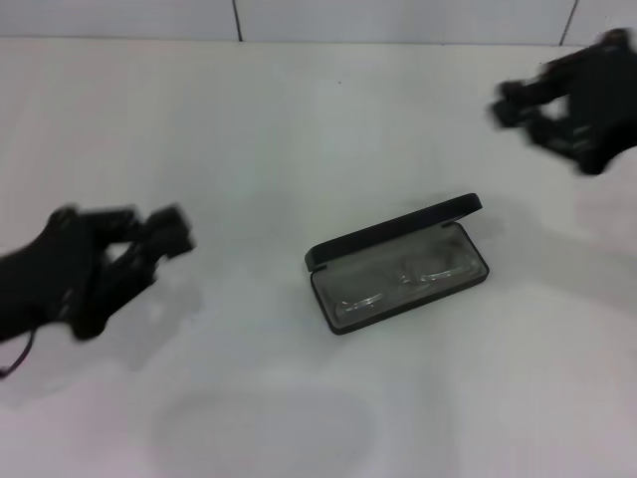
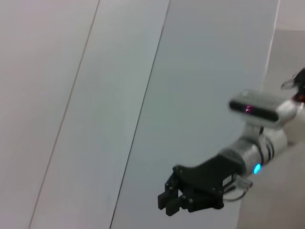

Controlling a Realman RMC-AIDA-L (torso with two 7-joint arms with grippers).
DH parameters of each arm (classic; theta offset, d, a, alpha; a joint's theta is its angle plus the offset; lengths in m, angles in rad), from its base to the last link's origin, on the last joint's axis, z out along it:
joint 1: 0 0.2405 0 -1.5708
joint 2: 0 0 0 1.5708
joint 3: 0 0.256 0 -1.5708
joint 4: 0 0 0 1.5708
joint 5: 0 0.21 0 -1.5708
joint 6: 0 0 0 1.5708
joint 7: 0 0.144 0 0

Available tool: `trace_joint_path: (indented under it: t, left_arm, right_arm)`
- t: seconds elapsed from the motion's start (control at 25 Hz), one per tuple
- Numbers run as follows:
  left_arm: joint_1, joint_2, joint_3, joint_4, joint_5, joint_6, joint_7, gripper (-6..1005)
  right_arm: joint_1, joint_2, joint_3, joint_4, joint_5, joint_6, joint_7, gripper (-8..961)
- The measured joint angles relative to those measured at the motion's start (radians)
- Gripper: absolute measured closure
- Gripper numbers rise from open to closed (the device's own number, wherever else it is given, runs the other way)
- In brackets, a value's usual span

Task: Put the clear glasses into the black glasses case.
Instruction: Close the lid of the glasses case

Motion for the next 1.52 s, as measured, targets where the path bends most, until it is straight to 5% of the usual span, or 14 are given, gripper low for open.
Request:
trace_joint_path:
  t: [0.16, 0.48, 0.64, 1.12, 1.52]
  left_arm:
    - [-0.084, -0.026, -0.020, 0.007, 0.004, -0.049, -0.034, 860]
    - [-0.320, -0.092, -0.004, -0.024, 0.150, -0.399, -0.154, 865]
    - [-0.417, -0.096, 0.053, -0.129, 0.157, -0.540, -0.160, 868]
    - [-0.489, -0.104, 0.310, -0.207, 0.033, -0.709, -0.170, 860]
    - [-0.479, -0.107, 0.352, -0.222, 0.020, -0.748, -0.172, 861]
  right_arm:
    - [-0.026, -0.003, 0.176, 0.201, 0.172, -0.001, -0.093, 832]
    - [-0.019, -0.005, 0.571, 0.710, 0.470, -0.190, -0.351, 831]
    - [-0.011, -0.006, 0.677, 0.873, 0.496, -0.238, -0.432, 831]
    - [0.009, -0.012, 0.796, 1.046, 0.503, -0.252, -0.511, 831]
    - [0.045, -0.012, 0.789, 1.099, 0.497, -0.248, -0.527, 830]
